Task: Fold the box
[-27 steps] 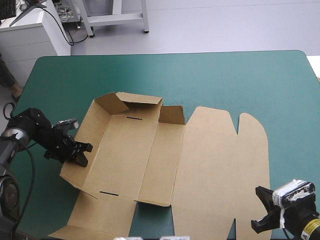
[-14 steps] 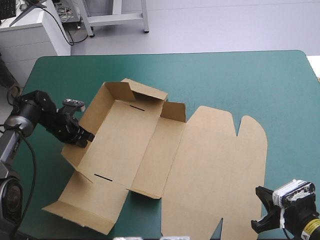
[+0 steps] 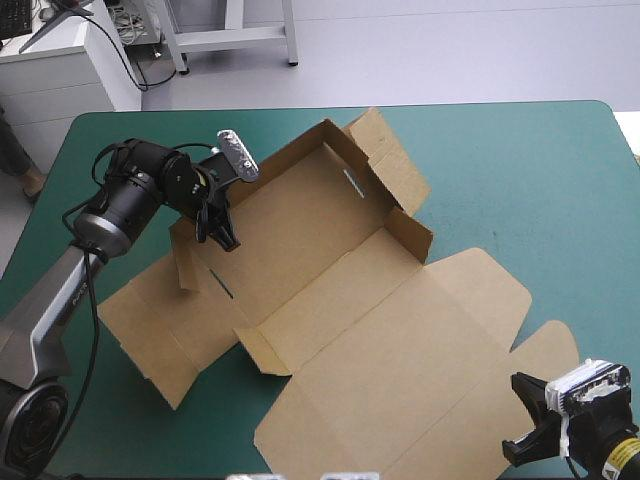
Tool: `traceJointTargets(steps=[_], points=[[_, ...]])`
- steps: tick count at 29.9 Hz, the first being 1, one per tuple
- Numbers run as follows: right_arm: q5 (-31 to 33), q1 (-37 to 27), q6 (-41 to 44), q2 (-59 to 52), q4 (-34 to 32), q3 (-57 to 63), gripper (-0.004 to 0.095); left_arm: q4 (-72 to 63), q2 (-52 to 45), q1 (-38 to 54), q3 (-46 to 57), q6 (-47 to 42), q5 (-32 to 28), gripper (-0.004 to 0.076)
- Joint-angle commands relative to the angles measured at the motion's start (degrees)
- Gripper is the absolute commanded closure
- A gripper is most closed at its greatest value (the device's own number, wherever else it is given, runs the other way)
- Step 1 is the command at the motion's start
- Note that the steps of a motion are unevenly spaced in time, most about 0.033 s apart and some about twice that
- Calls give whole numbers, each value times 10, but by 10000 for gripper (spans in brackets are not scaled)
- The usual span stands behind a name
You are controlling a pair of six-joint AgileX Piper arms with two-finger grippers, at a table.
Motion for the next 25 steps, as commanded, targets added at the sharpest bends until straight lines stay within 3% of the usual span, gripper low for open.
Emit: traceJointTargets(steps=[1,5,12,18,25], points=[[-40,-2,-2,6,-3,-14,925,41,-21,-36,-36,37,-67,732],[-40,-2,-2,6,-3,-14,925,54,-21,-72,-37,86,-90,732],[-40,-2,-2,6,-3,-14,925,126,-21,-146,-35,87,-95,732],[-40,-2,-2,6,-3,-14,925,194,-37,-221,18,65,-121,732],[-41,-2,-2,6,-3,-14,925,317,-77,-280,112,-18,-185,732]])
